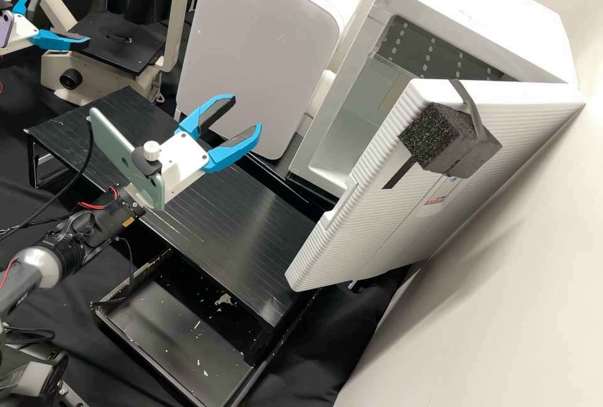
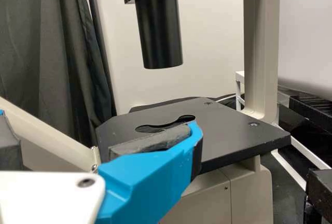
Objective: Open the incubator door
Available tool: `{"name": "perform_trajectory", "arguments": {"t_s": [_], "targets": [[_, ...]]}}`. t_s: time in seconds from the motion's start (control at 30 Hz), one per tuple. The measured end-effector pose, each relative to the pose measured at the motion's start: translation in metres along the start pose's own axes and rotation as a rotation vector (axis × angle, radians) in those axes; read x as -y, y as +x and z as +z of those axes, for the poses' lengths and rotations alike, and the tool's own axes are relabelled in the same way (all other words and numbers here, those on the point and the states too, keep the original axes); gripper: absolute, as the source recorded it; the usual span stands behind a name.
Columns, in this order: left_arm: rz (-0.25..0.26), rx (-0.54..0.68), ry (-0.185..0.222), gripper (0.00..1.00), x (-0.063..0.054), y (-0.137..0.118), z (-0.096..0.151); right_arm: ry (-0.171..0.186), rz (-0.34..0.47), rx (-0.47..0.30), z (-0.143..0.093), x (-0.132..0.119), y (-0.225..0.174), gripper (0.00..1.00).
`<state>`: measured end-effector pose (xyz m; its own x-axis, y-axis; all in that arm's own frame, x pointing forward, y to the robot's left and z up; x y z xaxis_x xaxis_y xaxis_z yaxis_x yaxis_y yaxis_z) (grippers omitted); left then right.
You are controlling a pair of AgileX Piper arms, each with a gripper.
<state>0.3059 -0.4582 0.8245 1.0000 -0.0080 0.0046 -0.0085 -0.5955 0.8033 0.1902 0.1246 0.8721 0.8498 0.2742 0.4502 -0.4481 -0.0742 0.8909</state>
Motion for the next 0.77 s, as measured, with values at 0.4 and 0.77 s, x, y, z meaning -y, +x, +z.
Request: {"name": "perform_trajectory", "arguments": {"t_s": [0.4, 0.77], "targets": [[0.0, 0.0, 0.0, 1.0, 0.0, 0.0, 0.0, -0.129, -0.002, 0.169, 0.065, 0.026, 0.055, 1.0], [0.0, 0.0, 0.0, 1.0, 0.0, 0.0, 0.0, -0.147, 0.029, 0.295, 0.111, 0.025, 0.069, 1.0]]}}
